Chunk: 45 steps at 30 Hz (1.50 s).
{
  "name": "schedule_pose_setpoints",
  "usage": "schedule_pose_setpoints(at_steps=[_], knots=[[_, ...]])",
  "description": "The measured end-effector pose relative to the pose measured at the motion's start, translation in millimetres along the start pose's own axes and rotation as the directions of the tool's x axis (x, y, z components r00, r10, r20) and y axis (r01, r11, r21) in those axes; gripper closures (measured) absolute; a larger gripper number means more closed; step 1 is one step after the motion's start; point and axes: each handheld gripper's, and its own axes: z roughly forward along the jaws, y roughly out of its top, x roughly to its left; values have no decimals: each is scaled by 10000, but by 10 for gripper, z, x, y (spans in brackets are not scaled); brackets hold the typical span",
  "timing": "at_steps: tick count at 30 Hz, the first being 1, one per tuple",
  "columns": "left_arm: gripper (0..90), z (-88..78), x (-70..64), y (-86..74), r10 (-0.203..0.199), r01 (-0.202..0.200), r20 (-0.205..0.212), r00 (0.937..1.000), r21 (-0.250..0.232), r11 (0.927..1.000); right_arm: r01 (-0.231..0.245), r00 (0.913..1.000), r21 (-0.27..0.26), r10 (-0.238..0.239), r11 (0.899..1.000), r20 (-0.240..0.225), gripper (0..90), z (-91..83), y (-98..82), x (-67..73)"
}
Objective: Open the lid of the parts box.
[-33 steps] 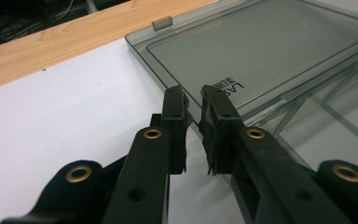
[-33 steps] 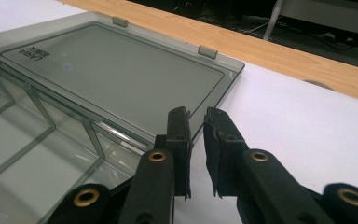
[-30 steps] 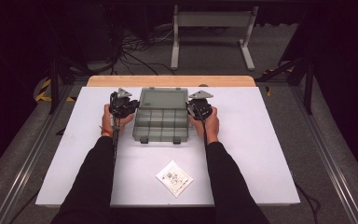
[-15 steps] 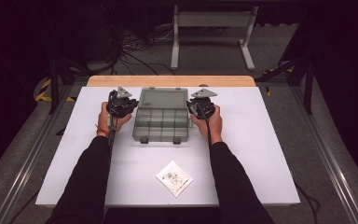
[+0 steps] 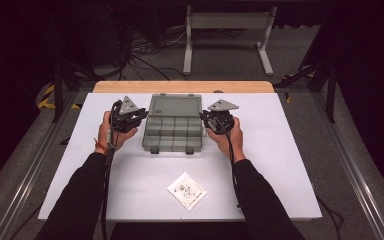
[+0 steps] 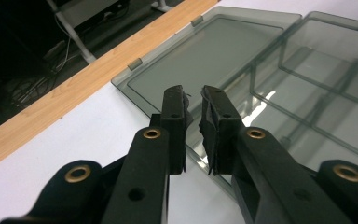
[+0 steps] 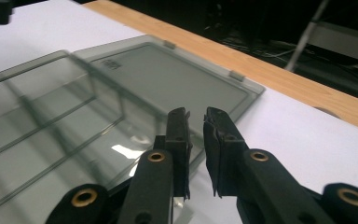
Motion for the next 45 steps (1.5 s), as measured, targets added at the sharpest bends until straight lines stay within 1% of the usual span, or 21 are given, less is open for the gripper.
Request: schedule_pose_setpoints(at_steps=[1, 3, 5, 7, 8, 11, 16, 18, 20, 21, 22, 23, 25, 27, 28, 29, 30, 34, 36, 38, 45], knots=[[791, -28, -9, -10, -4, 6, 176, 9998, -94, 10000, 162, 9998, 41, -162, 9999, -97, 794, -23, 2, 19], [785, -83, -32, -18, 89, -85, 203, 9998, -171, 9998, 477, 9987, 80, -476, 9988, -205, 791, -75, 9, 67], [780, -155, -56, -19, 212, -201, 276, 9994, -400, 9990, 459, 9976, -57, -461, 9989, -521, 791, -133, 11, 100], [770, -231, -92, -23, 211, -185, 417, 9989, -626, 9979, 659, 9952, -75, -663, 9978, -719, 784, -178, 10, 132], [767, -259, -104, -24, 299, -264, 517, 9982, -685, 9973, 726, 9944, -21, -725, 9974, -766, 783, -198, 10, 147], [757, -342, -173, -35, 585, -539, 506, 9970, -883, 9946, 990, 9912, -139, -998, 9950, -867, 778, -270, 9, 199], [743, -483, -289, -70, 725, -618, 694, 9950, -1456, 9874, 1090, 9876, -330, -1120, 9935, -1102, 767, -397, 6, 252], [737, -524, -325, -77, 921, -814, 648, 9936, -1520, 9850, 1025, 9863, -400, -1068, 9939, -1258, 760, -435, -4, 260], [717, -560, -360, -86, 1066, -946, 720, 9917, -1531, 9837, 1093, 9852, -361, -1131, 9934, -1290, 757, -473, -24, 277], [708, -587, -386, -93, 1215, -1103, 644, 9905, -1548, 9818, 1133, 9845, -373, -1173, 9929, -1303, 753, -484, -31, 283], [706, -608, -404, -103, 1269, -1149, 672, 9896, -1591, 9805, 1207, 9841, -358, -1243, 9920, -1266, 745, -505, -42, 292], [704, -622, -422, -113, 1213, -1069, 819, 9892, -1618, 9810, 1228, 9841, -368, -1265, 9917, -1247, 743, -523, -51, 296], [680, -658, -463, -127, 1522, -1397, 700, 9859, -1582, 9775, 1127, 9836, -476, -1182, 9925, -1364, 739, -560, -73, 302], [668, -681, -485, -142, 1552, -1398, 874, 9840, -1605, 9771, 1182, 9836, -456, -1232, 9919, -1319, 732, -585, -86, 313], [653, -686, -502, -153, 1512, -1365, 860, 9848, -1570, 9781, 1113, 9837, -511, -1173, 9925, -1365, 730, -606, -92, 316], [640, -692, -513, -163, 1609, -1465, 869, 9831, -1527, 9774, 1011, 9833, -574, -1086, 9932, -1463, 727, -626, -94, 315], [631, -706, -533, -180, 1688, -1542, 876, 9818, -1525, 9762, 1017, 9834, -623, -1098, 9929, -1445, 721, -649, -94, 321], [588, -752, -585, -230, 1619, -1442, 1016, 9816, -1622, 9762, 1131, 9807, -746, -1234, 9908, -1520, 706, -731, -114, 352], [566, -782, -612, -256, 1714, -1532, 1013, 9800, -1660, 9742, 1170, 9784, -777, -1283, 9901, -1618, 697, -778, -134, 370], [546, -810, -639, -281, 1806, -1620, 1044, 9780, -1652, 9729, 1170, 9768, -854, -1302, 9895, -1699, 676, -831, -158, 392], [471, -887, -704, -387, 1877, -1649, 1273, 9739, -1707, 9714, 1175, 9733, -925, -1332, 9888, -1870, 585, -954, -244, 427]])
